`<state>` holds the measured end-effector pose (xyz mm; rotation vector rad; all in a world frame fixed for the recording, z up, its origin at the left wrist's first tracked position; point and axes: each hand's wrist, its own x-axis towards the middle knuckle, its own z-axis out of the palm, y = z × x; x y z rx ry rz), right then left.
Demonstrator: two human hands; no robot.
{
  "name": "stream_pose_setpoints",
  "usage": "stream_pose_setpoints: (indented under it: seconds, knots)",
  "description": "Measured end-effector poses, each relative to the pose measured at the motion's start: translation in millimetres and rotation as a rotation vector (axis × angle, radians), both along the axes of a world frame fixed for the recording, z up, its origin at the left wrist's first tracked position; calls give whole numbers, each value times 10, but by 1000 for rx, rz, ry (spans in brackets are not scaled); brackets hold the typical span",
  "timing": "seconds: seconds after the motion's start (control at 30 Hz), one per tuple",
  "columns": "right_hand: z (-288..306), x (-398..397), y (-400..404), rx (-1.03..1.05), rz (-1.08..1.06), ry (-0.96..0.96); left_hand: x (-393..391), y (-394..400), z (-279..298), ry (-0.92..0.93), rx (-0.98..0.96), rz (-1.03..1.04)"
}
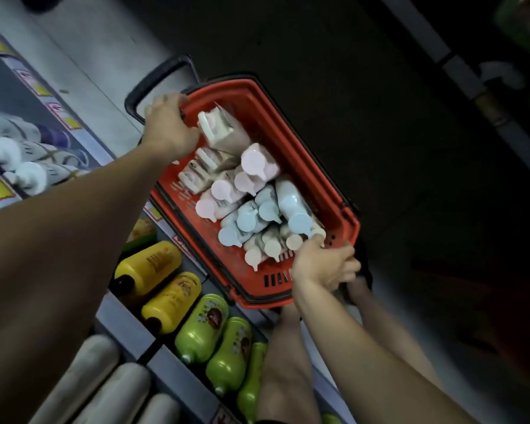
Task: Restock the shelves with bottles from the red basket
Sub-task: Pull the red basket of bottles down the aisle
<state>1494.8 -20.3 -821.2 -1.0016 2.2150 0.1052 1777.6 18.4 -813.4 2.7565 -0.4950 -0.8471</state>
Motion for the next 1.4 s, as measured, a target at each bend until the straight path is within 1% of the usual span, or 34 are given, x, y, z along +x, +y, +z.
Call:
stream_pose_setpoints:
  seconds: [0.07,0.1,0.17,0.2,0.27,0.37,0.43,0.5,0.57,0.6,0.63,0.73,0.9,1.0,1.1,1.23,1.3,1.4]
  knots:
    - [-161,-17,62,77,-149,61,129,76,-216,-28,31,-13]
    - [-224,-4,100,122,-176,57,182,110,-304,-29,53,-18]
    - [-353,19,209,157,-116,37,268,167,-477,-9,78,-24]
    - [-397,23,254,134,-76,35,288,181,-542,-9,79,-20]
    - [-477,-20,335,39,-50,63,307,190,-632,-65,101,-39]
    - [-563,-180,415,-59,-138,172,293,154,-676,-159,132,-97]
    - [-618,-260,411,-12,-257,245,271,113,-700,-199,136,-94]
    - [-678,-285,375,40,-366,141,217,66,-725,-241,158,-106]
    - [-766,-294,329,-29,-452,33,186,73,-753,-284,187,-125]
    - [-795,-302,300,-76,-461,1,194,98,-761,-290,201,-128]
    - [-814,-327,268,-118,-433,-12,200,124,-756,-283,212,-135]
    - [-914,-416,15,-169,-254,-41,223,221,-724,-254,222,-126]
    - [-978,-418,-998,-212,61,-141,11,422,-659,-185,181,54]
    - [-824,-314,-1620,-131,249,-212,-132,541,-733,-119,165,166]
    - [-692,-174,-2038,-13,361,-213,-284,542,-803,9,42,344]
    - [-710,-153,-2218,35,459,-182,-373,381,-814,44,-56,571]
    - [-756,-234,-2218,43,449,-204,-292,302,-776,140,-65,639]
    - [-722,-379,-2247,84,411,-266,-226,228,-715,297,-72,675]
